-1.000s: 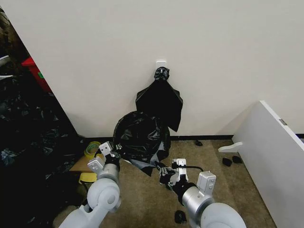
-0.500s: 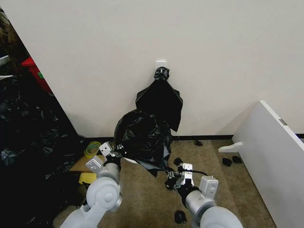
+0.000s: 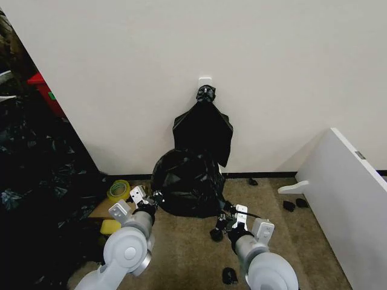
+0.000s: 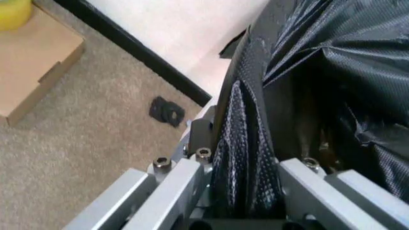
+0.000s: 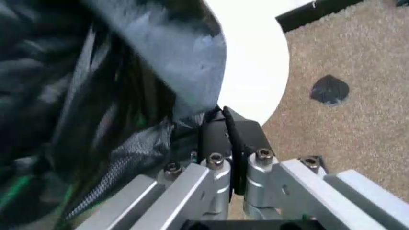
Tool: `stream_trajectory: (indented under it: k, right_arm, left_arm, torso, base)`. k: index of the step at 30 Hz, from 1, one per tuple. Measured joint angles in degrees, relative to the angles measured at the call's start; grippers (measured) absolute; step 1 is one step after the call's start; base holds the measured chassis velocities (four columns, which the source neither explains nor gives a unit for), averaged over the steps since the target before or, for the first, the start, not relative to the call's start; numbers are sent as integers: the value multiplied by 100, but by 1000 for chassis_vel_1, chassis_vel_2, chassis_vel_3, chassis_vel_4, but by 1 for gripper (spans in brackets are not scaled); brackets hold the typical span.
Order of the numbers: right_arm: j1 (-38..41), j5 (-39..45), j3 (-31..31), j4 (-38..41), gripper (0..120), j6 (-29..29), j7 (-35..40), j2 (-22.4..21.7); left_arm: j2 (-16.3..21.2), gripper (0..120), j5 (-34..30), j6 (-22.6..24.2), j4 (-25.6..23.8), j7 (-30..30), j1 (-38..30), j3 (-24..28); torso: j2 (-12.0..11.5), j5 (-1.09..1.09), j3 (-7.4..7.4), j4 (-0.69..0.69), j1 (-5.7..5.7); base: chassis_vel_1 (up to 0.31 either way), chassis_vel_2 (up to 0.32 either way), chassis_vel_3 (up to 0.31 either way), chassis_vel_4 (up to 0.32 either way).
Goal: Place the garbage bag over the trash bin.
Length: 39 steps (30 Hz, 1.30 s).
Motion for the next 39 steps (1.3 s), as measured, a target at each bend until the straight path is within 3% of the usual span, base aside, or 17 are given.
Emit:
stream_trajectory:
  k: [16,30,38,39]
  right_arm:
    - [30,65,8,-476,0,-291,-689,-86]
    - [-213,-526,-33,-490,0,-277,-960,-112]
    - [-477,-996,8,-119,26,-42,-1118,-259]
    - [-536,-1026,31,-15,34,-34,-1125,-287]
  left_arm:
    - [24,1,-265,205,-123,-50,97,-28]
    - [9,1,-217,180,-26,14,56,-25]
    - [8,1,-172,-23,338,-44,-168,-111]
    - [29,1,-173,-49,397,-44,-210,-121]
  torso:
    - [0,-1,0,0,0]
    - [0,0,0,0,0]
    - [0,-1,0,-1,0]
    - [0,0,0,0,0]
  base:
    - [0,0,0,0]
    - [0,0,0,0]
    - [0,0,0,0]
    - [0,0,0,0]
